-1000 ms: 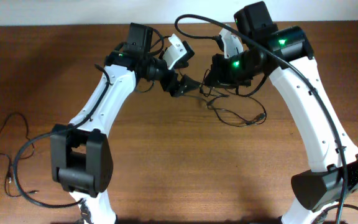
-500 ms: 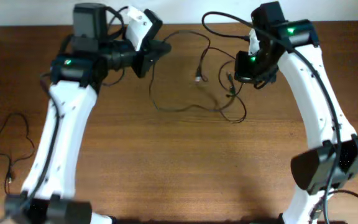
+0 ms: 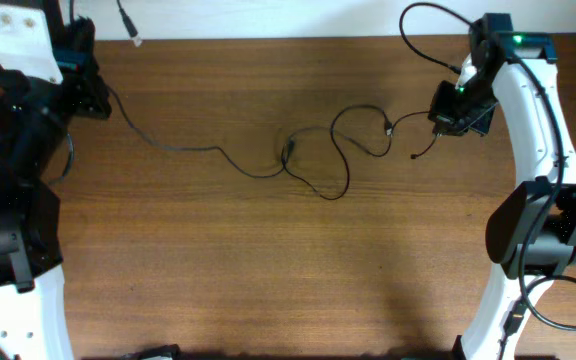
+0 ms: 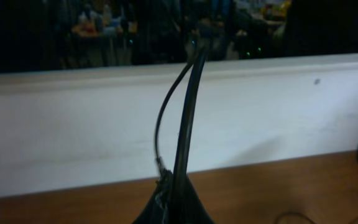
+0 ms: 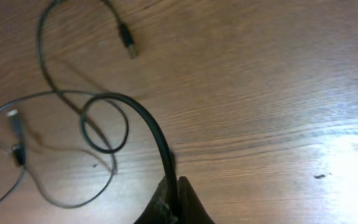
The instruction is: Untangle cables
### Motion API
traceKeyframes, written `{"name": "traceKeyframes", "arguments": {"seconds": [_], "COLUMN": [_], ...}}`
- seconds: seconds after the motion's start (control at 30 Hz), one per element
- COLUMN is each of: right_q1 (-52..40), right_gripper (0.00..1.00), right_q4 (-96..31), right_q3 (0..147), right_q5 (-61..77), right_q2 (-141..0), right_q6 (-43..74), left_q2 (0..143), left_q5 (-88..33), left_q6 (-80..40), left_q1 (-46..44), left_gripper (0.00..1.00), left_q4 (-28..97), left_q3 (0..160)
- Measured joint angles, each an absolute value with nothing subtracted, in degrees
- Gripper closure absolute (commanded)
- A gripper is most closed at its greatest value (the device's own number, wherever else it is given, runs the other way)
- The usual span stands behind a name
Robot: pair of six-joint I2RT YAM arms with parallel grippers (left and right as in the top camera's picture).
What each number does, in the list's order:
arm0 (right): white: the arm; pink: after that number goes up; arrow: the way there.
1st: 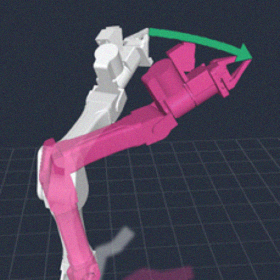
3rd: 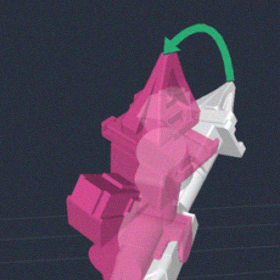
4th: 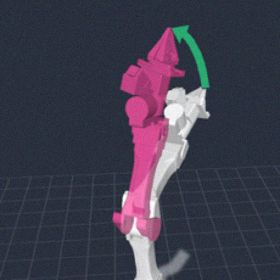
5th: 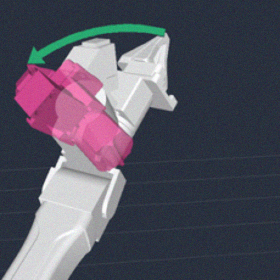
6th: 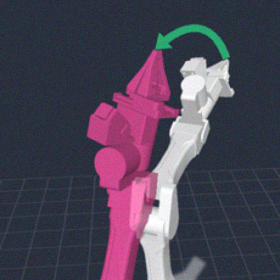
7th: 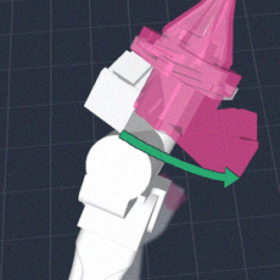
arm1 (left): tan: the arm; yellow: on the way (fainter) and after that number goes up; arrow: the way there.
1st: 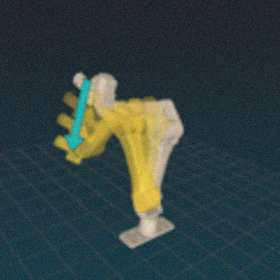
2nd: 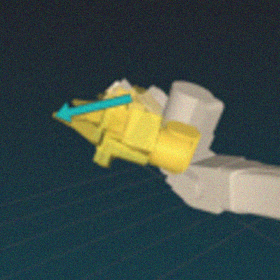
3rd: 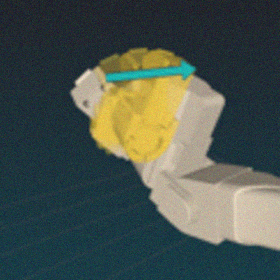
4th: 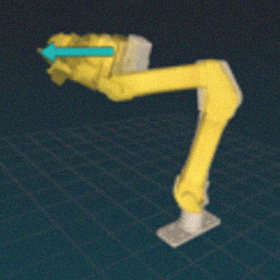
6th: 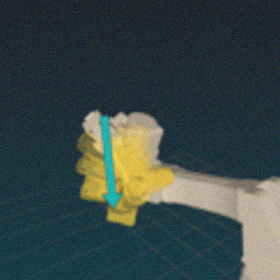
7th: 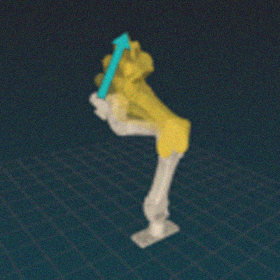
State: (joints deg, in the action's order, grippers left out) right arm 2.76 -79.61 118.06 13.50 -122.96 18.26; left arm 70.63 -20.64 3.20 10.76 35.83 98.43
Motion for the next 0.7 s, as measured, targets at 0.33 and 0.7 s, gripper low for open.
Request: {"name": "traceKeyframes", "arguments": {"seconds": [0.33, 0.7], "right_q1": [-2.8, -2.8], "right_gripper": [0.01, 0.01], "right_q4": [-86.8, -86.8], "right_q3": [125.2, 125.2], "right_q5": [14.3, 13.1], "right_q2": [-123.4, -123.4], "right_q6": [17.0, 16.5], "left_q2": [81.3, 119.8], "left_q5": [-24.9, -13.0], "left_q6": [-1.4, 12.7], "left_q1": [9.2, -13.4], "left_gripper": [1.0, 1.0], "left_q4": [58.5, 71.5], "left_q3": [99.9, 99.4]}}
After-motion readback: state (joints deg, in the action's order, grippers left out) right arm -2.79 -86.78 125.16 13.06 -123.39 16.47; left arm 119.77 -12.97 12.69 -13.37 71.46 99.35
